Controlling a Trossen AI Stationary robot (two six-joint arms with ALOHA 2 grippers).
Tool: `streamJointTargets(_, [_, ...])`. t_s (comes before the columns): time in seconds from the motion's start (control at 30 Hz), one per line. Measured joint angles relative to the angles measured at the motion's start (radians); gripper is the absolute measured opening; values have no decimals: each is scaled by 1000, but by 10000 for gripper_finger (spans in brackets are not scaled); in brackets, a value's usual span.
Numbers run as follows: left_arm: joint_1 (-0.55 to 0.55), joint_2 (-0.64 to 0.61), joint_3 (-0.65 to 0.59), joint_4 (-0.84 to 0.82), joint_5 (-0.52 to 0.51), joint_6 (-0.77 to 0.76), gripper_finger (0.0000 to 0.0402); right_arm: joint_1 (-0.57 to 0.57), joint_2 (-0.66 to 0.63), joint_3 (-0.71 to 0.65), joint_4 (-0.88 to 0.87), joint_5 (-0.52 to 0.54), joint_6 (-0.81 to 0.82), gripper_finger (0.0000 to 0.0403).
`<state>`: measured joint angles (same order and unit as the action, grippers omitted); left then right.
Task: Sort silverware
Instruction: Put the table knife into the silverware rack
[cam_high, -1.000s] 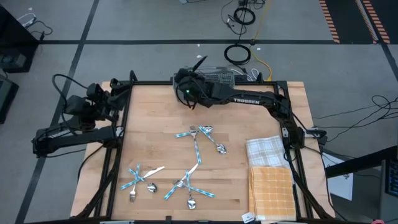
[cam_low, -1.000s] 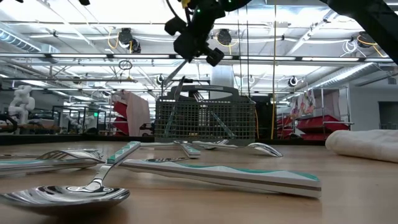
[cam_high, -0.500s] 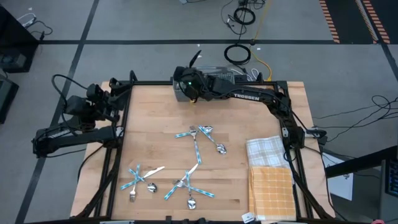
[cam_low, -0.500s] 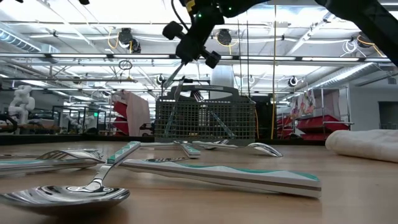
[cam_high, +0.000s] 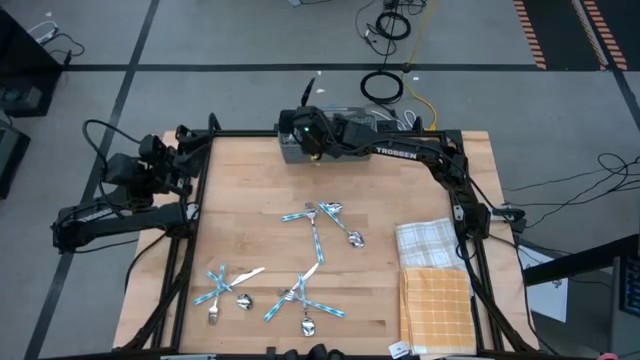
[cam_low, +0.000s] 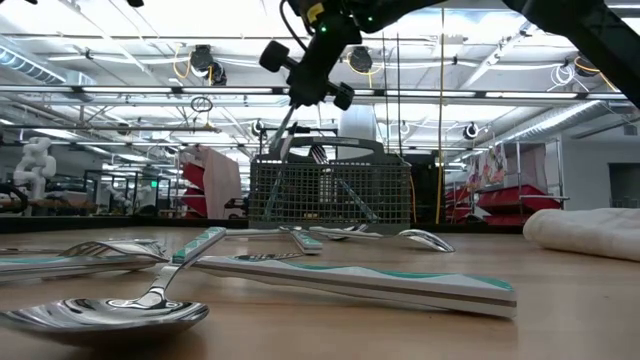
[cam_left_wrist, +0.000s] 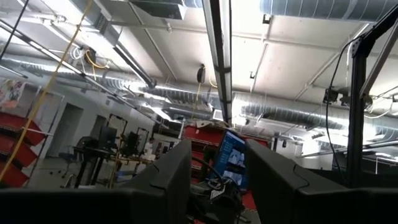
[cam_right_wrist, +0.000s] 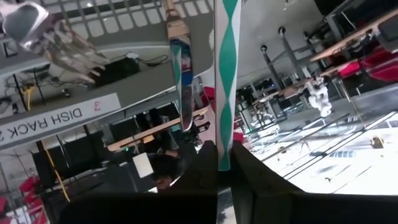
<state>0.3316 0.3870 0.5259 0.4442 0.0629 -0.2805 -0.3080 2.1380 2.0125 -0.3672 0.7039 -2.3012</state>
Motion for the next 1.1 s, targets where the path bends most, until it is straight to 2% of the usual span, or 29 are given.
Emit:
streamJointTargets(0.2, [0, 0, 0, -1, 0, 6, 152, -6, 0, 0, -2, -10, -23, 0])
streamJointTargets(0.63, [0, 0, 0, -16, 0, 8, 152, -45, 0, 0, 11, -130, -109, 0])
streamJointTargets(0.77, [0, 0, 0, -16, 0, 8, 152, -58, 0, 0, 57, -137, -120, 0])
streamJointTargets(0.87, [0, 0, 0, -16, 0, 8, 152, -60, -1, 0, 58, -185, -137, 0])
streamJointTargets(1.1, [0, 1, 0, -17, 1, 8, 152, -57, 59, 0, 121, -207, -156, 0])
